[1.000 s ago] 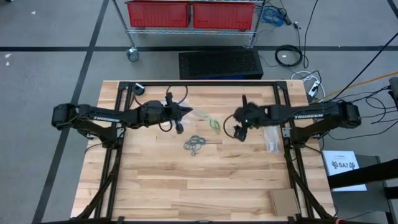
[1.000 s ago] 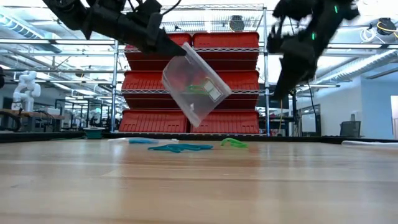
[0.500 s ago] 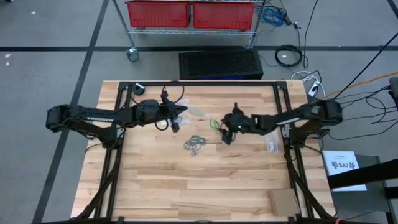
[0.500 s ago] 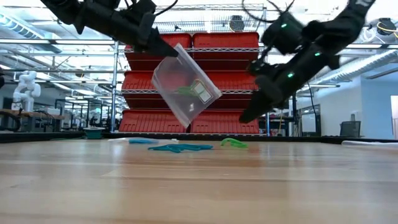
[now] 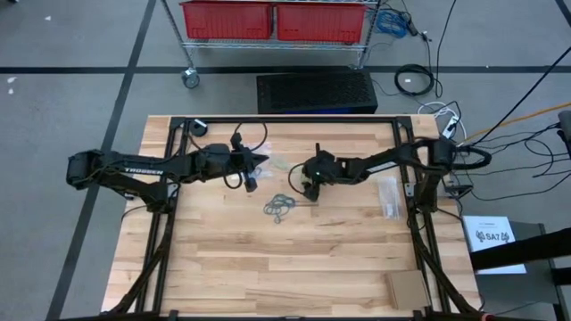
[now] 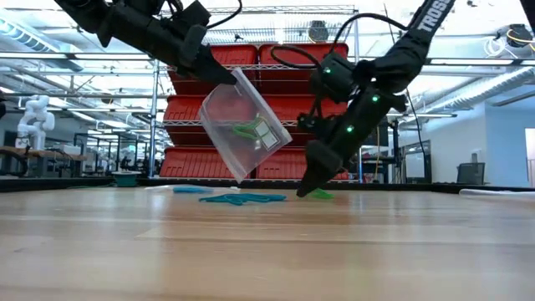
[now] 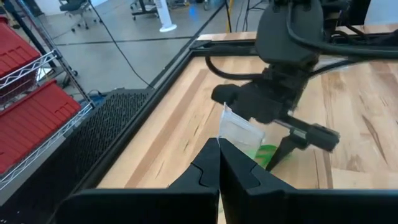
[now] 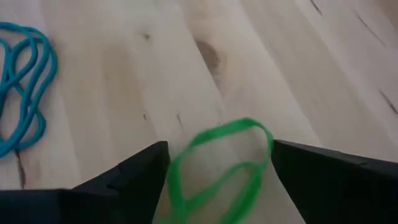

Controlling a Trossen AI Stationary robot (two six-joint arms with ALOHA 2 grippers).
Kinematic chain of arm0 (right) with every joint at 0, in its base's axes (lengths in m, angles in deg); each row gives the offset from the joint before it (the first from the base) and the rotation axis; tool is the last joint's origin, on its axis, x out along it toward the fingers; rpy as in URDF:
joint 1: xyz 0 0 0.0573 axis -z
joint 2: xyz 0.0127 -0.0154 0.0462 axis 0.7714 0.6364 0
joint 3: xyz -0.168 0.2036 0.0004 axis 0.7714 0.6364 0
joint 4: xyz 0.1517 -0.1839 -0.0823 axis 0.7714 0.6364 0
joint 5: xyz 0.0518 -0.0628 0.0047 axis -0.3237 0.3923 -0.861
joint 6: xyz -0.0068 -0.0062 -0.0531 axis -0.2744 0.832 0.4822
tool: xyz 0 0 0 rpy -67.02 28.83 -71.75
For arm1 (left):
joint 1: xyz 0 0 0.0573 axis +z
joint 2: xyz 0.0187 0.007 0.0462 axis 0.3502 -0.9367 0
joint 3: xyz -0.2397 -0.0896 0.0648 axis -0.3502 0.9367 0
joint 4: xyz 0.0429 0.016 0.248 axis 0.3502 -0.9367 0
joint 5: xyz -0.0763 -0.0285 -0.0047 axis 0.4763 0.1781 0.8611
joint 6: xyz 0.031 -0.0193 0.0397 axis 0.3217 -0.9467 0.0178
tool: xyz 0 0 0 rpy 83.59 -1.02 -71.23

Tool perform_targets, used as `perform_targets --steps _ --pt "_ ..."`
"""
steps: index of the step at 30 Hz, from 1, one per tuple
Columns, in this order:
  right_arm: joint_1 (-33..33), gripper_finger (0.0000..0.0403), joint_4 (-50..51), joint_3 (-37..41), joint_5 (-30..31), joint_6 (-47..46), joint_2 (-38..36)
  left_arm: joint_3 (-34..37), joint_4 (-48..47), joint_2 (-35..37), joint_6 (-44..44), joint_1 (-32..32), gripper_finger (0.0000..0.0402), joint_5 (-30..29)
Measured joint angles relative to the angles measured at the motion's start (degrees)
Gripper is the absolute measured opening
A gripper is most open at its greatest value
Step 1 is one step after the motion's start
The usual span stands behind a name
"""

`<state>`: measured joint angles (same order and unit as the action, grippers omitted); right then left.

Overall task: Sort rubber bands
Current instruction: Put the green rubber band into the transparent zip bag

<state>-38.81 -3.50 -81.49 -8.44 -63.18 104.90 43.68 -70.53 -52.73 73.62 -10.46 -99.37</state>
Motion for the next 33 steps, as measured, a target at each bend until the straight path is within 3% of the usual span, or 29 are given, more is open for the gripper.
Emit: perform_targets --steps 5,13,19,27,33 --pt "-0.49 0.0229 0.64 -1.47 0.43 2.24 -0.29 0.00 -0.13 0.00 0.01 0.00 0.0000 0.02" --pt "-0.52 0.0016 4.15 -2.23 -2.59 3.43 -0.43 0.00 -0.24 0.00 -0.01 -0.04 0.0000 0.39" --pt "-2.67 0.0003 5.97 -2.23 -3.10 3.11 -4.28 0.00 -0.18 0.00 -0.01 -0.04 0.0000 0.58" --pt "-7.69 0.0001 7.14 -2.24 -1.81 2.90 -16.77 0.00 -0.17 0.00 0.04 -0.04 0.0000 0.79" --pt "-10.94 0.0000 6.58 -5.59 10.21 6.74 -22.35 0.00 0.21 -0.02 -1.47 -0.04 0.0000 4.94"
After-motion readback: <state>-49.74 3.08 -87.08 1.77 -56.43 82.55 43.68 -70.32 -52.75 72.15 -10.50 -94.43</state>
